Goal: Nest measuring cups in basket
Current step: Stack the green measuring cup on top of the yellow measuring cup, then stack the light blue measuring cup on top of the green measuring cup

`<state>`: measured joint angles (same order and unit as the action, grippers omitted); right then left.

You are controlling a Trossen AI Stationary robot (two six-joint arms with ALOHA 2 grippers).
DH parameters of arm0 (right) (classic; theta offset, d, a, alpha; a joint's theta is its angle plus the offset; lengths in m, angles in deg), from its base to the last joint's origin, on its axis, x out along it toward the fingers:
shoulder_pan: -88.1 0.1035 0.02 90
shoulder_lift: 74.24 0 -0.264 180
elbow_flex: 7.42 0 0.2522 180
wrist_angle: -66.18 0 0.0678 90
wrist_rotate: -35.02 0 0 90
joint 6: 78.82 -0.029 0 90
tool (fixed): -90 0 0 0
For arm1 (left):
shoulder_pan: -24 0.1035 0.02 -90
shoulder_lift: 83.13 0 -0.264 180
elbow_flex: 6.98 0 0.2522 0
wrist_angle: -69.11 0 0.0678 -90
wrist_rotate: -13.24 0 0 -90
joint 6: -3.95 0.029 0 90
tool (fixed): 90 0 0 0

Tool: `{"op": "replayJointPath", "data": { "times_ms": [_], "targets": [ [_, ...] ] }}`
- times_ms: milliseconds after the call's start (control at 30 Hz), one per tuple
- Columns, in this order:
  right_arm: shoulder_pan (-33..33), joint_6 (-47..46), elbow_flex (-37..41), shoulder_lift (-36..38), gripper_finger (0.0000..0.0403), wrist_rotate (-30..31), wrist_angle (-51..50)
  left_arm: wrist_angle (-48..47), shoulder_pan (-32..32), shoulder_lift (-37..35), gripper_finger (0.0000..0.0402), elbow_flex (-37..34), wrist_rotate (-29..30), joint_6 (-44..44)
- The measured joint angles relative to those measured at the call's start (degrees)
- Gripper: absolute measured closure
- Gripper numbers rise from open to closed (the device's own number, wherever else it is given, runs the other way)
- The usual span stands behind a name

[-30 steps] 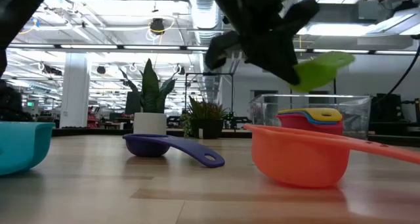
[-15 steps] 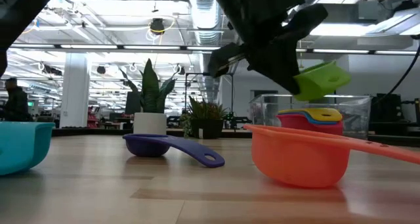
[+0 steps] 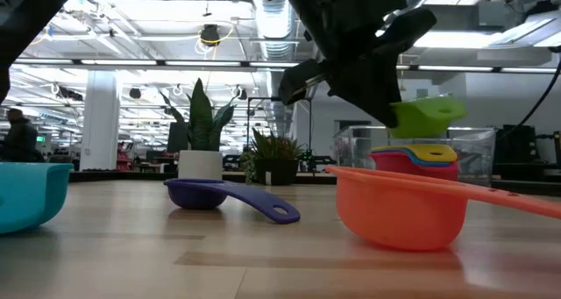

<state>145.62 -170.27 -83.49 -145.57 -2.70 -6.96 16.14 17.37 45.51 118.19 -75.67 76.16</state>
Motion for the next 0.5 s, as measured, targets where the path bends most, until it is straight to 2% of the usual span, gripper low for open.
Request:
{"op": "replayJointPath", "data": {
  "times_ms": [500],
  "targets": [
    [0.0,-0.2,0.0,0.0,0.0377,-1.4,0.3,0.0,1.3,0.0,0.0311,0.0,1.6,-3.1]
  ]
}}
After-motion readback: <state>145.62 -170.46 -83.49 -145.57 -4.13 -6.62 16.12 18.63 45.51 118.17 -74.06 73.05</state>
